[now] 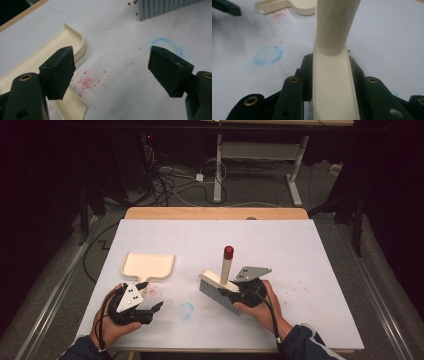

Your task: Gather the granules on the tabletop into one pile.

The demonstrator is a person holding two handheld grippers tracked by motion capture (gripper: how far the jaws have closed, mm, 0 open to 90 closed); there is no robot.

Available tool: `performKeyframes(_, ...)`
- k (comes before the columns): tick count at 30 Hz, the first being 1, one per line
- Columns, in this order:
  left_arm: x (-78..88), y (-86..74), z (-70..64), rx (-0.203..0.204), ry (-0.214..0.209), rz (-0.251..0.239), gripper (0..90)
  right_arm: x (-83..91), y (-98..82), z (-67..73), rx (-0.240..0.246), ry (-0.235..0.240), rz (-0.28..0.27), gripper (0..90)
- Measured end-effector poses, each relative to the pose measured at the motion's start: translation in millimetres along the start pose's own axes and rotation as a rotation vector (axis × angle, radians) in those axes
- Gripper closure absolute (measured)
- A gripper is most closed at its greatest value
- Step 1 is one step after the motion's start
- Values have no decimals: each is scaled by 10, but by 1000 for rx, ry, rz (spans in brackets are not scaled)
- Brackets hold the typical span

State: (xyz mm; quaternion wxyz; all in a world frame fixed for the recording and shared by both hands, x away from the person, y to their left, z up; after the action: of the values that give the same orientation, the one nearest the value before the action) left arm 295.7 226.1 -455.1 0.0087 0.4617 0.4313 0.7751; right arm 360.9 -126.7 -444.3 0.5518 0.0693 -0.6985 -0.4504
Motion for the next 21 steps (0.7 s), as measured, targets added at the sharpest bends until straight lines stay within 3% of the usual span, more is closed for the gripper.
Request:
performKeyframes(3,-9,0,-3,-2,-3,3,208,31,-7,-58,-13,-18,0,672)
performKeyframes(5,-11,-1,-4,-4,-5,5,208,65,2,-66,3,-41,-2,674)
performKeyframes(11,-12,-2,-17,-14,-8,12,207,230,28,-41,38,-34,-42,673)
performKeyframes(15,-8,-4,-29,-22,-3,18,208,393,-35,16,104,1,-40,673)
performKeyframes(21,-21,0,-42,-31,-5,24,208,585,-341,37,294,158,-31,672)
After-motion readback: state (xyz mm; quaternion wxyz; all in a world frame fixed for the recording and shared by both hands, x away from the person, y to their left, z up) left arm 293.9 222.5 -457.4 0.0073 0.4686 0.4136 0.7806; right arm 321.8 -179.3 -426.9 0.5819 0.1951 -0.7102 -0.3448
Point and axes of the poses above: each handheld gripper's, and its own axes: x roughly backward along the jaws, y roughly out of its top, z roughly to its left, the point moved 1 cm from there along -x, roughly forward along the jaws, and after that the axes turned 8 degrees about z, right-handed, at the moved point
